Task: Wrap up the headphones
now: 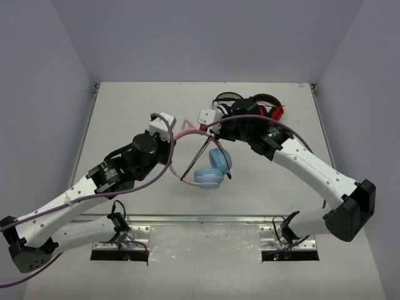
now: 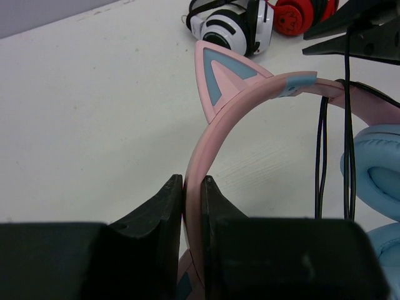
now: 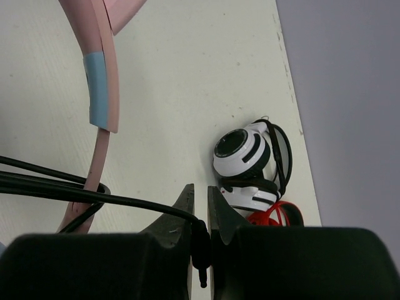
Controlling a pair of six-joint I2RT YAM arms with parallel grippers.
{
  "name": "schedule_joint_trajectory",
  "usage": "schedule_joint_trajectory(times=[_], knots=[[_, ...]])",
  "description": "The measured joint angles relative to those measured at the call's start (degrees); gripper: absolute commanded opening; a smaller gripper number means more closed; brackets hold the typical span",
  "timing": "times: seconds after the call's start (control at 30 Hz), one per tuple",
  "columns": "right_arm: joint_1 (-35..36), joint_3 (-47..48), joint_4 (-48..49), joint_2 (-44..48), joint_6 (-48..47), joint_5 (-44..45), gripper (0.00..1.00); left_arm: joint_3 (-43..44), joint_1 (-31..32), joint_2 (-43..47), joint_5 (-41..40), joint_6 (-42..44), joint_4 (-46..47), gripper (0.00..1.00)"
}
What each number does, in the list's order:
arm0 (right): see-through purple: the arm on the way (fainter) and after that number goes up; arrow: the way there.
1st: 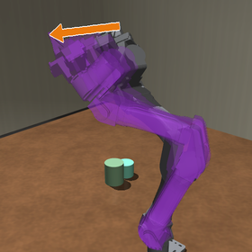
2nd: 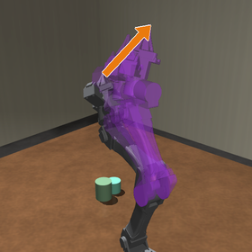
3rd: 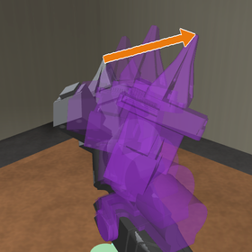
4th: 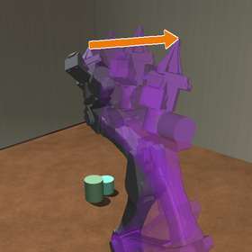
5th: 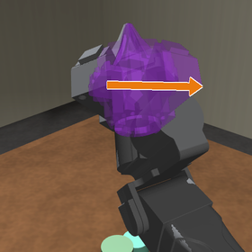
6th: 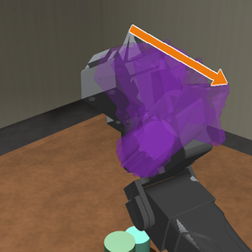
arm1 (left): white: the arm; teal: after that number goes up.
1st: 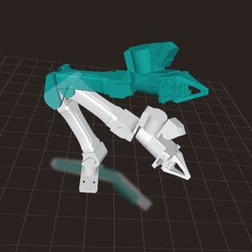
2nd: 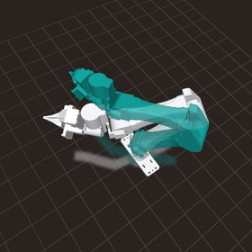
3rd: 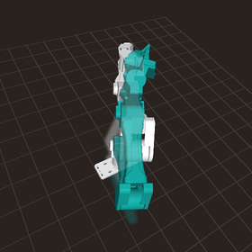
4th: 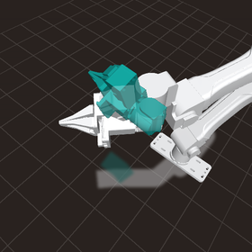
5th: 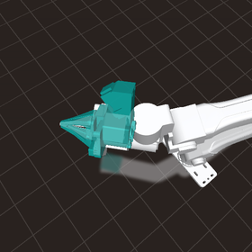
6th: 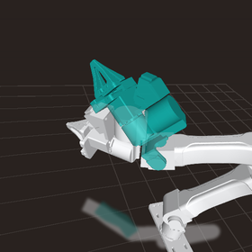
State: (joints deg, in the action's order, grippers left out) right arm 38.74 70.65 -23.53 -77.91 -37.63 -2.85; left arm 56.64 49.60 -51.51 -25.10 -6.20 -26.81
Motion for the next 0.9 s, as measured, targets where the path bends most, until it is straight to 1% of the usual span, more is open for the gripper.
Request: schedule_joint_trajectory(times=[0.27,0.33,0.37,0.43,0.47,0.53,0.6,0.67,0.9], knots=[[-1.5,-1.1,2.3,-0.2,1.7,-3.5,0.12,1.0,0.0,0.9,-2.6,0.0,0.2,0.00],[-1.6,-1.1,2.8,-0.2,2.1,-4.2,0.17,1.6,0.0,1.0,-3.0,0.0,0.2,0.00],[-1.7,-1.1,3.1,-0.2,2.3,-4.3,0.23,2.0,0.0,1.0,-3.1,0.0,0.1,0.00],[-2.4,-1.2,4.1,-0.2,2.9,-4.2,0.25,2.6,0.1,1.0,-3.5,0.0,0.0,0.00],[-2.8,-1.3,4.3,-0.2,3.1,-4.3,0.28,2.9,0.2,1.0,-3.8,0.0,0.0,0.00],[-3.7,-1.6,4.7,-0.3,3.7,-4.2,0.32,3.3,0.3,1.0,-4.1,-0.1,0.0,0.00],[-4.5,-1.7,5.1,-0.8,4.4,-3.9,0.34,3.5,0.3,1.0,-4.2,-0.1,0.0,0.00],[-5.3,-1.8,5.3,-1.3,5.2,-3.8,0.39,4.0,0.3,0.8,-4.3,-0.3,-0.3,0.00],[-8.6,-2.0,5.7,-2.0,9.2,-4.9,0.45,7.7,0.3,-1.4,-5.9,-1.4,-1.9,0.00]])
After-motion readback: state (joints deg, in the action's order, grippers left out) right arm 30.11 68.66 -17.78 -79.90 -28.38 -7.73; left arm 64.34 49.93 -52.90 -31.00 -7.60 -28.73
